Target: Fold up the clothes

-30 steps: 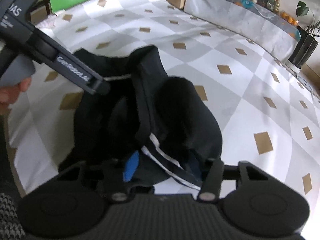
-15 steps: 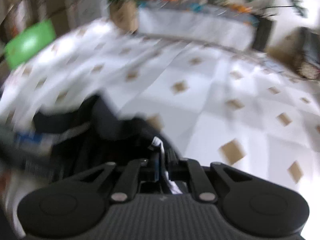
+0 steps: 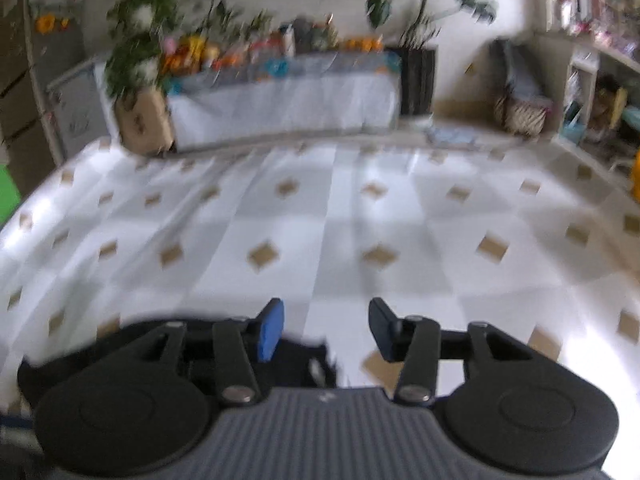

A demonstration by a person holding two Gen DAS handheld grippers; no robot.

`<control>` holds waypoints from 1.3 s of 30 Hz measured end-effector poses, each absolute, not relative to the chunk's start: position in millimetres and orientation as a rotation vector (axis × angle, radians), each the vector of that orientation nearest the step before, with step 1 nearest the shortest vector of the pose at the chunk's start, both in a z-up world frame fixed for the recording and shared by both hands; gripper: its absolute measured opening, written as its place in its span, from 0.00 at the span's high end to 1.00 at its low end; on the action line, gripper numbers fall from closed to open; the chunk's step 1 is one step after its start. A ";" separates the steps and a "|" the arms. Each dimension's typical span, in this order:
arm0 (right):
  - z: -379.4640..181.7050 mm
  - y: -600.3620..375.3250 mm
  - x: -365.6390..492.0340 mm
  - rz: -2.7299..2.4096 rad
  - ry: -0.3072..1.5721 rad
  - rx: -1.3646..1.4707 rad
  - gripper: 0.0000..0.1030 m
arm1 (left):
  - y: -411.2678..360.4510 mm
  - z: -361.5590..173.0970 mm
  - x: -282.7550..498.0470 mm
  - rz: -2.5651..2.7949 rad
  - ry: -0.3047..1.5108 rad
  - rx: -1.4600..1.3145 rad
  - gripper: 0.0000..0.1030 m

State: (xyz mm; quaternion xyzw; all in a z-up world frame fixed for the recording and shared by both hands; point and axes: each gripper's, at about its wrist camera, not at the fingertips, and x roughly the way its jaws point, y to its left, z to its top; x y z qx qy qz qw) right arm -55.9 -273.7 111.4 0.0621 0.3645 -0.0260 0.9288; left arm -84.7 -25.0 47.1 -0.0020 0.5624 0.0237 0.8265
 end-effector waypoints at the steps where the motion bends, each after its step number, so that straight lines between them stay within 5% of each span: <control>1: 104.6 -276.0 -57.5 -0.040 0.781 0.135 0.56 | -24.2 48.1 -84.8 0.050 1.191 -0.008 0.05; 10: 54.8 -292.6 -80.1 -0.008 1.026 0.279 0.48 | -26.7 47.7 -85.0 0.057 1.186 0.009 0.05; 17: 35.0 -290.5 -76.4 0.014 1.044 0.408 0.49 | -27.9 44.6 -84.4 0.061 1.189 0.022 0.05; 21: 28.7 -285.1 -68.8 0.014 1.052 0.428 0.72 | -27.0 42.1 -83.9 0.063 1.195 0.024 0.05; 25: 44.0 -287.6 -67.2 -0.002 0.974 0.407 0.89 | -25.3 41.2 -83.1 0.078 1.198 0.029 0.05; 39: 143.5 -297.8 -78.8 -0.296 0.479 0.086 0.87 | -19.1 39.3 -82.5 0.154 1.201 0.053 0.05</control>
